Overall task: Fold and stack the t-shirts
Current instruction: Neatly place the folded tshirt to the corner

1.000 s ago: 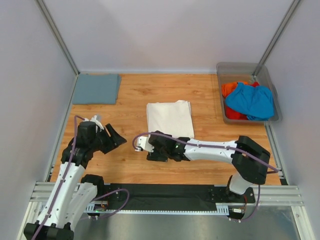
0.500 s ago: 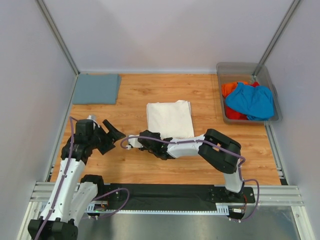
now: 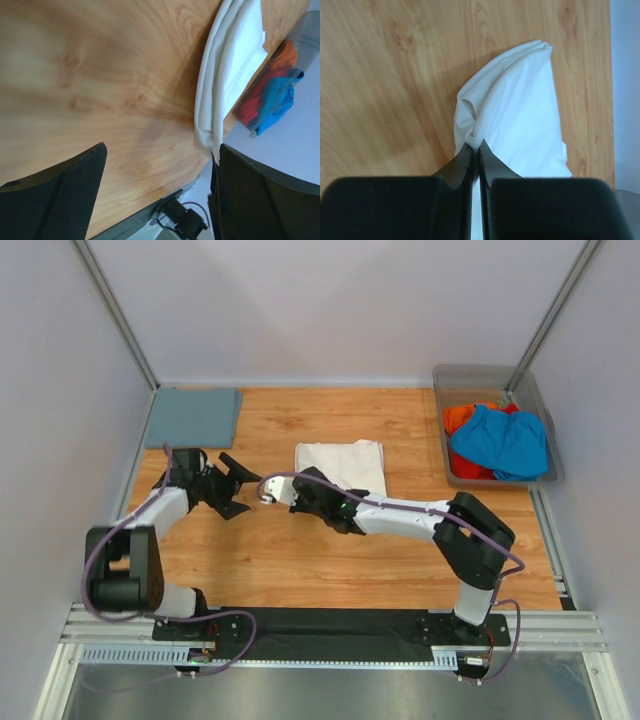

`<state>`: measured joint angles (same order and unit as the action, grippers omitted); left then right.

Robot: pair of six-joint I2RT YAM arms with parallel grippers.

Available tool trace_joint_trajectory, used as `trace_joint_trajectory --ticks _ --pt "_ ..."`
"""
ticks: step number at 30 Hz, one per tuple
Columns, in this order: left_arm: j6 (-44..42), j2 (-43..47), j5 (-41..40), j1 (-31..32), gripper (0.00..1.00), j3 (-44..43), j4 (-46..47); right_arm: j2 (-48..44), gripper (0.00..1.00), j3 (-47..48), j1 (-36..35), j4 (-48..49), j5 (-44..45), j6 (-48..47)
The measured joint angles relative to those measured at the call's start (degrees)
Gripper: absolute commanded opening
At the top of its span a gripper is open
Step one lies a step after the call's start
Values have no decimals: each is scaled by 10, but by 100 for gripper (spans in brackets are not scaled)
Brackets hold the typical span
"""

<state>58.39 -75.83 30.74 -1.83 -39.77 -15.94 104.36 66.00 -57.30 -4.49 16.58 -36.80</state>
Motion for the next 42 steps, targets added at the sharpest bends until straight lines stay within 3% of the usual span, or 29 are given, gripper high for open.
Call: trace_joint_trajectory --ticks 4,13,20,30,35,38,39,40,42 --pt "31 -150 25 49 100 -71 84 -37 0 7 25 -14 -33 11" --pt "83 -318 23 144 100 -235 185 -44 0 16 52 -37 -82 45" --pt "85 -379 6 146 100 -280 104 -51 0 26 70 -47 -97 73" --pt "93 -443 19 163 98 -368 85 -71 1 32 83 -50 -110 101" --pt "100 -470 22 168 81 -401 80 -71 2 40 87 -56 -118 114" --pt "92 -501 16 168 44 -439 75 -71 10 44 90 -58 -122 124" --pt "86 -513 13 168 33 -452 72 -71 29 45 90 -59 -122 129" --pt "82 -524 13 168 13 -462 69 -72 39 46 91 -61 -122 137" --pt "58 -541 9 167 0 -488 50 -77 57 47 92 -62 -120 150"
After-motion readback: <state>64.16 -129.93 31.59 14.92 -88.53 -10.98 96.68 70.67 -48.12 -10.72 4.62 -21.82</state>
